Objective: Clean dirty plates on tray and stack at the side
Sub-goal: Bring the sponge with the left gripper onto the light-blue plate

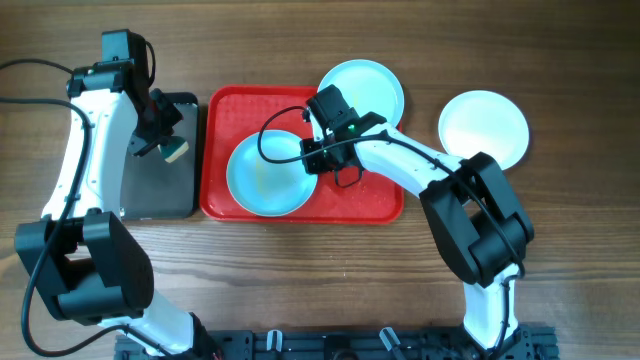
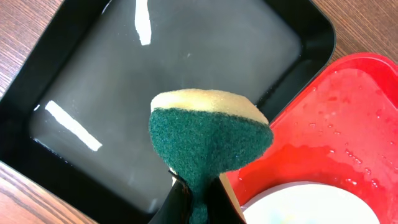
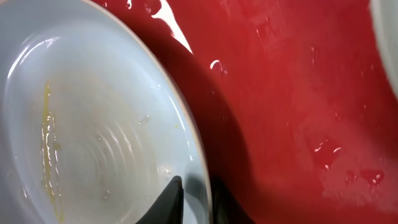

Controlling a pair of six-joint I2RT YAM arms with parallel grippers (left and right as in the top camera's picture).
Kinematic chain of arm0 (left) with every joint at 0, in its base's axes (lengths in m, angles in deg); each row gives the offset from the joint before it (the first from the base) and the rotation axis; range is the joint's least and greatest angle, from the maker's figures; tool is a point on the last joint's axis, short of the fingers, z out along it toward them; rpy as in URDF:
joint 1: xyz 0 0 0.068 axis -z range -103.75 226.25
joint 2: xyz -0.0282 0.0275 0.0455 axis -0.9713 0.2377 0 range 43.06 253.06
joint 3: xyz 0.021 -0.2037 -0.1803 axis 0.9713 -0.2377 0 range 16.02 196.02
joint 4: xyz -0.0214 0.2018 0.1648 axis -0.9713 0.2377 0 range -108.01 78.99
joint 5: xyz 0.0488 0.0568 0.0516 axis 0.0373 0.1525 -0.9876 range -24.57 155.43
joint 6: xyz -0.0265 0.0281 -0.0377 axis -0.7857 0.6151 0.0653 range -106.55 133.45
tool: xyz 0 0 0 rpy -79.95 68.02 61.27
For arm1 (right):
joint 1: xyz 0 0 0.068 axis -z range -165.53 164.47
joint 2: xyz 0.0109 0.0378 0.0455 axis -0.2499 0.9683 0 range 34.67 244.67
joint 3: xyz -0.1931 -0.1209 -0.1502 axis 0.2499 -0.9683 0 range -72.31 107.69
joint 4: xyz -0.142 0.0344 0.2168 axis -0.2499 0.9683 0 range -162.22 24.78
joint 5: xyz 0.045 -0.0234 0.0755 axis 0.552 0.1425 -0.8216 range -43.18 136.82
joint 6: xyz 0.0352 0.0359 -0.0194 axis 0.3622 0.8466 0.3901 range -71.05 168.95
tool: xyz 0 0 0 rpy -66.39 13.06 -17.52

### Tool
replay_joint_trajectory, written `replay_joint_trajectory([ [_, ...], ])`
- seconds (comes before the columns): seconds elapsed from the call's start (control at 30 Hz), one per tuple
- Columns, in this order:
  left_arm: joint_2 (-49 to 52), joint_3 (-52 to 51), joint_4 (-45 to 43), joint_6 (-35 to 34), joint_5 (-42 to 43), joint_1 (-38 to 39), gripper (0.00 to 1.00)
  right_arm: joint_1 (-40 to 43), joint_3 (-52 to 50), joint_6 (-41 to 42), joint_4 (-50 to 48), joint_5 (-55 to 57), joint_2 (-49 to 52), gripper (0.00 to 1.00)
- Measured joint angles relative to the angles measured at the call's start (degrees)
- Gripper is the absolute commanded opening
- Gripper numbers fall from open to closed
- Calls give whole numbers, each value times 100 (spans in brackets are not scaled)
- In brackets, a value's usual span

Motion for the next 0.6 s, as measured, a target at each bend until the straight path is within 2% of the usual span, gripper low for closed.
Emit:
replay_joint_trajectory([
  [0.33,98,0,-31,31,50,732,4,0,9,697,114,-17,0,4],
  [0.6,907,-2,-195,1032,321,1690,4,0,9,835,74,-22,0,4],
])
